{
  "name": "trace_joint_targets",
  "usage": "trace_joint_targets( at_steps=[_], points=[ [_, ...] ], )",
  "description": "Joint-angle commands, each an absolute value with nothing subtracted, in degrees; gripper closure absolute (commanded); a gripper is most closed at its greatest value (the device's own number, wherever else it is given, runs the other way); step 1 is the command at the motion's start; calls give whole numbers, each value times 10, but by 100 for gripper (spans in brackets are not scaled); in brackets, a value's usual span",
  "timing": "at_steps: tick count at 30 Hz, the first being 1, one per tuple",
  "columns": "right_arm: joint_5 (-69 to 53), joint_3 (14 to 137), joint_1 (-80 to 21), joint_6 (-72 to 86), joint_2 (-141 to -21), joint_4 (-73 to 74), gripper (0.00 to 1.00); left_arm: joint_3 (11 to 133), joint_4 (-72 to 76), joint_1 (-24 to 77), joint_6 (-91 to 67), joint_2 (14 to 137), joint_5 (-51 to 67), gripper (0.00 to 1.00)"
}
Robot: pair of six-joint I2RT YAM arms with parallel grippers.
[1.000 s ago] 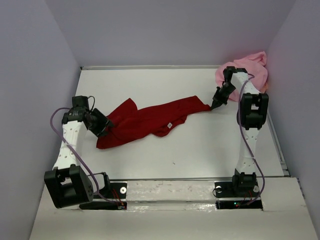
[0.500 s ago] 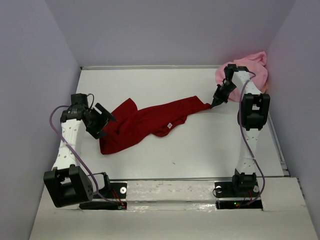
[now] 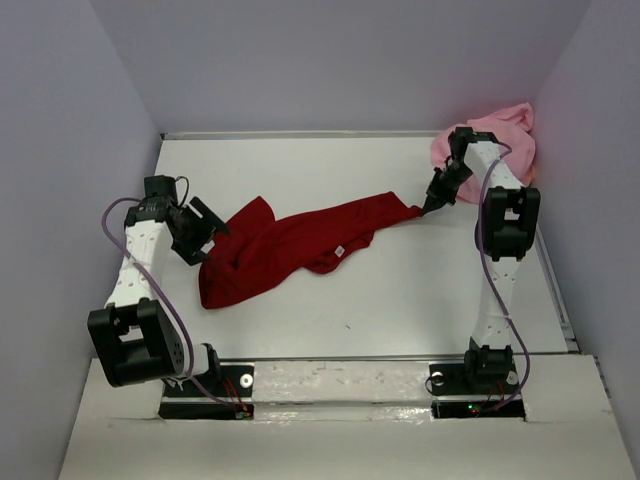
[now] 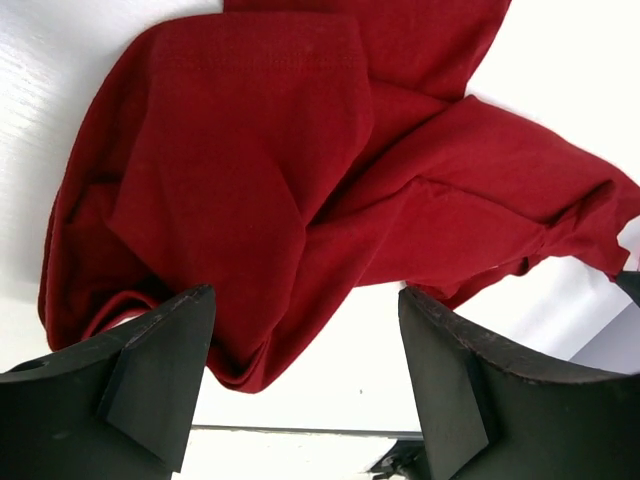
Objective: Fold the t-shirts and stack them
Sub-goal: Flatten out the tshirt
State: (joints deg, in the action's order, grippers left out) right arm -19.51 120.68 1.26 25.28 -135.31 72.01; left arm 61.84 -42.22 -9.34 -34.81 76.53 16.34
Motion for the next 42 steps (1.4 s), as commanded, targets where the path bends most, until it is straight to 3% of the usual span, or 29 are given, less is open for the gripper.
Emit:
trace_joint_targets(
  at_steps=[1, 15, 31, 35, 37, 38, 40, 42],
  points=[
    [-202, 1229, 11, 245, -1338, 725, 100, 601, -417, -91, -338, 749, 185, 18],
    [-204, 1225, 11, 245, -1340, 722, 100, 566, -459, -88, -348, 693, 222, 25],
    [-209, 1215, 11, 244, -1334, 718, 100, 507, -458, -85, -341, 664, 211, 25],
    [-207, 1211, 11, 243, -1332, 718, 100, 503, -454, -83, -338, 663, 217, 37],
    [-207, 1210, 11, 242, -1332, 718, 100, 490, -446, -82, -339, 662, 228, 60],
    [-206, 1210, 11, 243, -1332, 718, 100, 487, -446, -82, -339, 662, 229, 84],
    [-206, 1211, 11, 243, -1332, 718, 100, 487, -447, -83, -339, 662, 227, 95],
    [-206, 1213, 11, 243, -1332, 719, 100, 488, -446, -80, -339, 664, 225, 96]
  ],
)
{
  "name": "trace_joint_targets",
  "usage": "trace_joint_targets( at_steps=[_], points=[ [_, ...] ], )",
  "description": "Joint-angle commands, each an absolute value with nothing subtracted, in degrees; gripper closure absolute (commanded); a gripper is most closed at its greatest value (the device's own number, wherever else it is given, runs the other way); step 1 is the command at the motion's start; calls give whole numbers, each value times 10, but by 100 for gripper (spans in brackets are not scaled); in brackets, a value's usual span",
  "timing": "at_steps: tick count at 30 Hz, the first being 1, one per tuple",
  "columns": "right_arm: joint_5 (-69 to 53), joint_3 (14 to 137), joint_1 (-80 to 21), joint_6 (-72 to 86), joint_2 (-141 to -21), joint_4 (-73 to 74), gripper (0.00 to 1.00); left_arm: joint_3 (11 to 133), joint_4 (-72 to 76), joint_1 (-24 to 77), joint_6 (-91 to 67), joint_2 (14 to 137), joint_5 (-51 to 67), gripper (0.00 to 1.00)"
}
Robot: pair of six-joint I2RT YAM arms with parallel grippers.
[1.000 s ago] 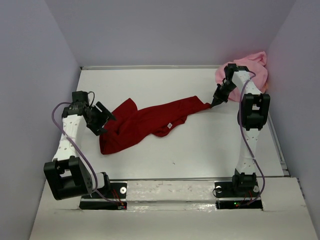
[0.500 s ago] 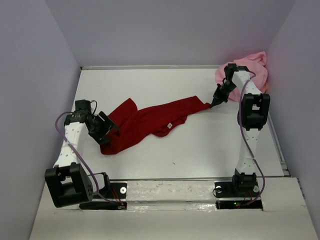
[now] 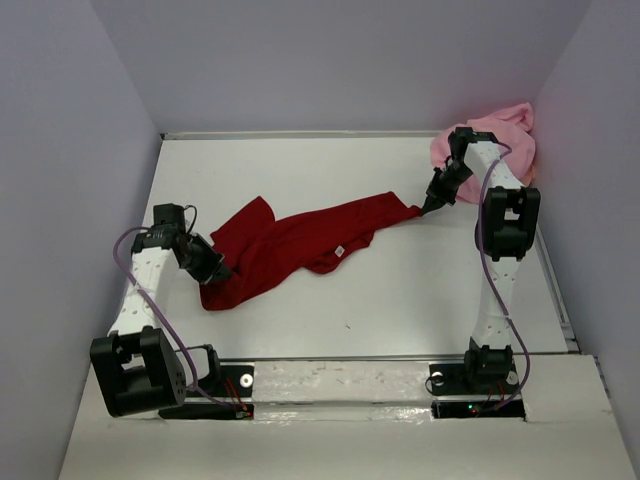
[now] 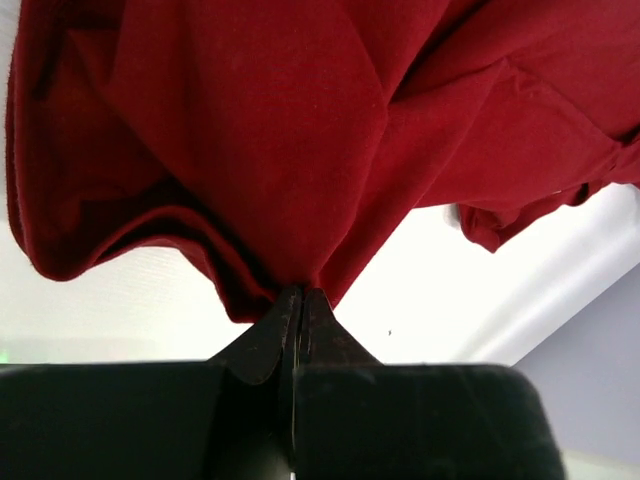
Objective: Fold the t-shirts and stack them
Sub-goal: Flatten out the tshirt
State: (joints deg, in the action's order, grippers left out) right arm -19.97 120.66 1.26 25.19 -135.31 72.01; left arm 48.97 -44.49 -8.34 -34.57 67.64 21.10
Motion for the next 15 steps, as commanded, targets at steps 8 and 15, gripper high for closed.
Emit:
trace_joint_targets(
  at_steps=[8, 15],
  points=[
    [-205, 1214, 11, 242, -1333, 722, 100, 507, -454, -76, -336, 667, 220, 100],
    [-210, 1194, 11, 239, -1333, 715, 100, 609, -427, -76, -326, 652, 194, 100]
  ],
)
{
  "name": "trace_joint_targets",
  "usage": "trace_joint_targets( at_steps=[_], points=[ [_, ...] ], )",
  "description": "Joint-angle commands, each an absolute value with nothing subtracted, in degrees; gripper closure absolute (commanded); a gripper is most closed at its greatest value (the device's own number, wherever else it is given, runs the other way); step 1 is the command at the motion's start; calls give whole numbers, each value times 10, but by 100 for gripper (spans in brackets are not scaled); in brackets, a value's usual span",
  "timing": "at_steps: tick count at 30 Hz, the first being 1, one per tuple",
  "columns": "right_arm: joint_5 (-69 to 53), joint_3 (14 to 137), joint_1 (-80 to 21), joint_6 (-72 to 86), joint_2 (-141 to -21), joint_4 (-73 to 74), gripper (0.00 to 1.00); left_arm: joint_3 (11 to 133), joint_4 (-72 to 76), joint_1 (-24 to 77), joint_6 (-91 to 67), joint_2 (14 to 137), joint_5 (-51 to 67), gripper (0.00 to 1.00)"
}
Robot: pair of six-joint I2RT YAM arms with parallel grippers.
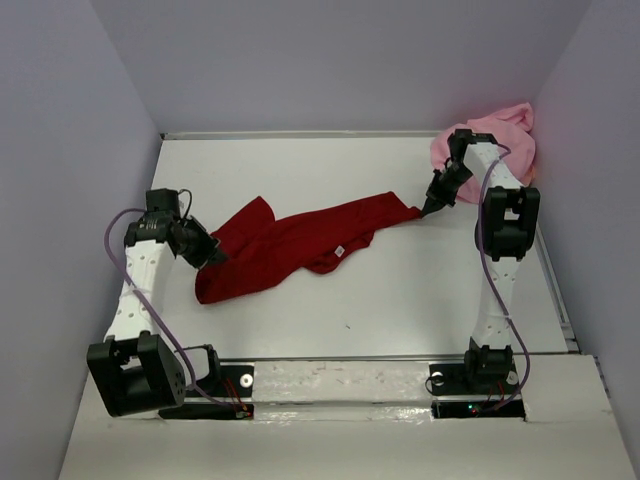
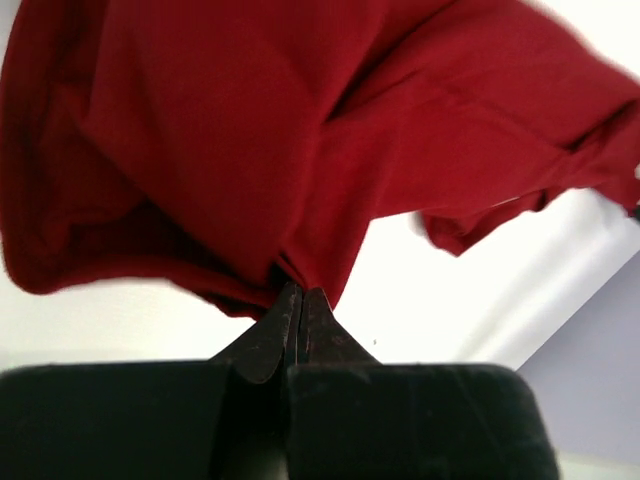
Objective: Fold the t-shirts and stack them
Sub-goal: Flatten out the tshirt
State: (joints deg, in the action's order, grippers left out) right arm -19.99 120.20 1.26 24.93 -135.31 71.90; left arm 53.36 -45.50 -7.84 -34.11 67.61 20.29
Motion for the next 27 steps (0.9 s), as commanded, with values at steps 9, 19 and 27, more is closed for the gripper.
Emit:
trace_joint_targets(
  at_steps=[9, 19, 27],
  points=[
    [-209, 1183, 11, 234, -1325, 716, 100, 763, -269, -89, -366, 672, 167, 100],
    [-202, 1154, 11, 233, -1312, 713, 100, 783, -396, -86, -355, 639, -24, 100],
    [-192, 1196, 11, 234, -1330, 738, 100, 580, -532, -105, -343, 678, 151, 100]
  ],
)
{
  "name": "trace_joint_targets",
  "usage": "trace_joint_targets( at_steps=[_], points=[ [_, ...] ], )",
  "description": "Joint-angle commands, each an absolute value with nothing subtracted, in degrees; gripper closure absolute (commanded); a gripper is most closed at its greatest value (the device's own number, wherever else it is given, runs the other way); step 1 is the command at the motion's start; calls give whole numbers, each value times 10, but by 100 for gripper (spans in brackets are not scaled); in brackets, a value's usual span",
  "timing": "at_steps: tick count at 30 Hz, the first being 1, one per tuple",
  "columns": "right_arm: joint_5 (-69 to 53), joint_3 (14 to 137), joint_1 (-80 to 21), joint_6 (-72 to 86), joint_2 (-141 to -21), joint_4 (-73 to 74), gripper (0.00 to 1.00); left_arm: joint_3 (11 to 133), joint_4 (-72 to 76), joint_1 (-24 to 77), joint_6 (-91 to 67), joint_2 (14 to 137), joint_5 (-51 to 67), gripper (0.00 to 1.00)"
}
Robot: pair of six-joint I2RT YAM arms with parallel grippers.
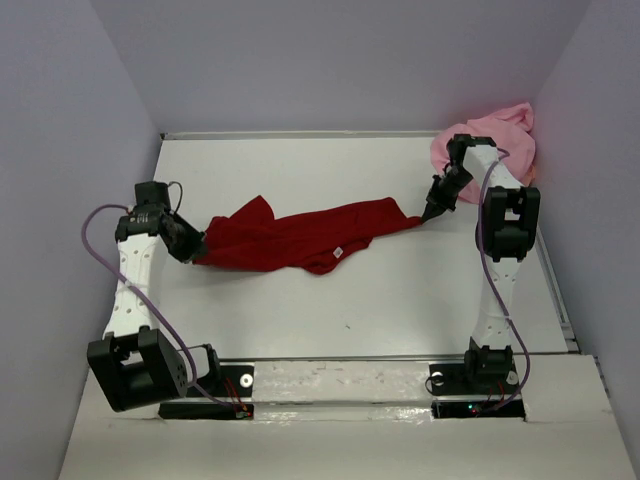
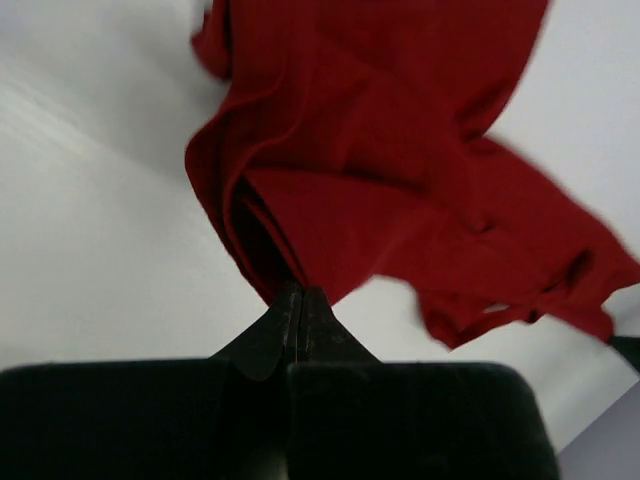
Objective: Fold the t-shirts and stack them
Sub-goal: Flatten out the tshirt
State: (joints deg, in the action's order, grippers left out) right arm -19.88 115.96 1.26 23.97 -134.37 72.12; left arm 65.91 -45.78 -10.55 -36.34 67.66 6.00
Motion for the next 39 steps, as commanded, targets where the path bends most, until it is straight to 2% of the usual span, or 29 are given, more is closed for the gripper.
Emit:
trace_joint_targets(
  at_steps=[1, 11, 16, 17, 19, 20, 26, 39],
  points=[
    [-192, 1201, 11, 235, -1332, 739, 100, 569, -535, -105, -335, 674, 179, 100],
    [-200, 1197, 11, 237, -1327, 735, 100, 515, -538, -103, -317, 680, 301, 100],
    [-200, 1194, 11, 238, -1323, 734, 100, 539, -564, -102, -308, 675, 263, 100],
    [-200, 1192, 11, 238, -1323, 734, 100, 543, -568, -102, -305, 678, 258, 81],
    [-200, 1193, 11, 237, -1322, 734, 100, 568, -577, -101, -295, 678, 228, 25],
    [-201, 1193, 11, 236, -1322, 734, 100, 592, -591, -102, -302, 672, 211, 1],
    [-206, 1193, 11, 237, -1322, 732, 100, 652, -558, -104, -337, 623, 153, 1],
    [-209, 1193, 11, 236, -1319, 729, 100, 556, -449, -112, -374, 629, 154, 1]
  ],
)
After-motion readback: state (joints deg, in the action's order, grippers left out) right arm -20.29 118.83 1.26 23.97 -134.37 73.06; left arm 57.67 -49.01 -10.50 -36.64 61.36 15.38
